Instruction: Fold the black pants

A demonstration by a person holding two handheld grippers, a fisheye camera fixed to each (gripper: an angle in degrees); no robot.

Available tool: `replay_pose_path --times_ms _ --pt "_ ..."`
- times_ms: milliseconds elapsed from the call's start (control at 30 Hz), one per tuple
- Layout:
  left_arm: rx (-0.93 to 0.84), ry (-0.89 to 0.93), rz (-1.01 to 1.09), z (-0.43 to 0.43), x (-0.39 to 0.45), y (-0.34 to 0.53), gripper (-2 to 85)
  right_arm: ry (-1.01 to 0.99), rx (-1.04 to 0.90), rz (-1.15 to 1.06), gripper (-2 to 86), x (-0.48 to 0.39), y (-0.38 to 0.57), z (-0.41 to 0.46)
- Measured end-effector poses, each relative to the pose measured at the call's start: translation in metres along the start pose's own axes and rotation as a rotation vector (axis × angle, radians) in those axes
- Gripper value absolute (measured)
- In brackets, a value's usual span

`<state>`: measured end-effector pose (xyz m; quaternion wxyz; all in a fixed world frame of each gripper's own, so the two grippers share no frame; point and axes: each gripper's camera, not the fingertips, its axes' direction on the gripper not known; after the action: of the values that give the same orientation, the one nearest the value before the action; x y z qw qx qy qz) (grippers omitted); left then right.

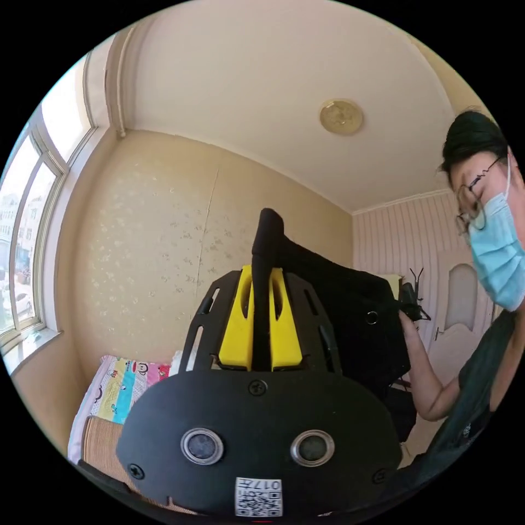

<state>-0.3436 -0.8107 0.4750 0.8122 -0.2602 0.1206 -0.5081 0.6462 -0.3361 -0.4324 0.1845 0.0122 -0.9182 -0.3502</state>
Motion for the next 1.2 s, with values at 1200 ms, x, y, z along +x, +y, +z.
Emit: replay_pose_path --times_ms 1200 --pt "-1.520 0.010 -0.821 0.201 -0.346 0.562 8.1 -0.619 -0.339 1.038 1.4 0.465 0.359 -0.083"
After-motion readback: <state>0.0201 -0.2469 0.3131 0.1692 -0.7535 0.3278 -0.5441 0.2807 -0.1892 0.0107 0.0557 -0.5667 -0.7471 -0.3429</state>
